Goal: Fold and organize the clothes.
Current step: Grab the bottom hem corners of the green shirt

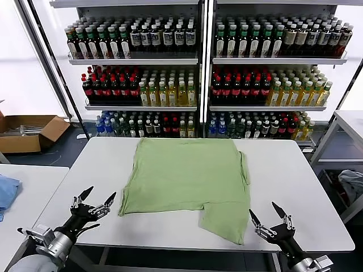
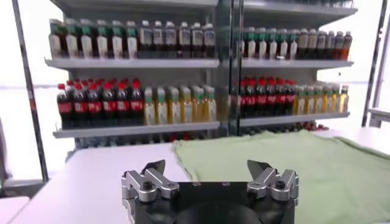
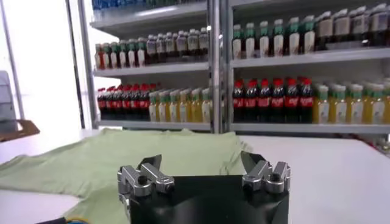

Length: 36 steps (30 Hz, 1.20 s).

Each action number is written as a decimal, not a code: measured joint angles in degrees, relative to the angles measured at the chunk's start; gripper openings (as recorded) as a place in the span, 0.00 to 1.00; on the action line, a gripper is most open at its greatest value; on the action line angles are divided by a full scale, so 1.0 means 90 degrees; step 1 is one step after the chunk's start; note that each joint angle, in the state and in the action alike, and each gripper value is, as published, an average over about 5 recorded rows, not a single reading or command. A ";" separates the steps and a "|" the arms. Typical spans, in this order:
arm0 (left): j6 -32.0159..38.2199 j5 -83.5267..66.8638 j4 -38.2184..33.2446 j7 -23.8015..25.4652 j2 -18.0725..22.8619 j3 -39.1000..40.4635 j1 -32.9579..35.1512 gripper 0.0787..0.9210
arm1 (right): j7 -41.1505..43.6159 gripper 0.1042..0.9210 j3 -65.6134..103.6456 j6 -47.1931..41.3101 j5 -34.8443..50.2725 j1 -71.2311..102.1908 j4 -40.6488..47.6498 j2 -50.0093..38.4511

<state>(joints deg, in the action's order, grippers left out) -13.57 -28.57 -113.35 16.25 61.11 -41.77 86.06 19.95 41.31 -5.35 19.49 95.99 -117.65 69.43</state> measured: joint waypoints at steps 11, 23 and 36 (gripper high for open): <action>-0.0675 -0.0263 0.0309 -0.0496 -0.0448 0.0823 -0.0436 0.88 | -0.0309 0.88 -0.0473 -0.0898 -0.0298 0.0087 -0.0157 -0.0218; -0.1185 -0.0522 0.0538 -0.0816 -0.0618 0.1343 -0.0761 0.88 | -0.0473 0.86 -0.0955 -0.1334 -0.0556 -0.0017 -0.0075 -0.0194; -0.1413 -0.0590 0.0711 -0.0877 -0.0596 0.1601 -0.0772 0.61 | -0.0570 0.44 -0.1080 -0.1385 -0.0565 0.0076 -0.0087 -0.0173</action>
<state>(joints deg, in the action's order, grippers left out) -26.28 -33.89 -106.95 8.36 55.75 -27.36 79.11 14.82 31.59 -17.82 14.41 96.68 -118.44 67.87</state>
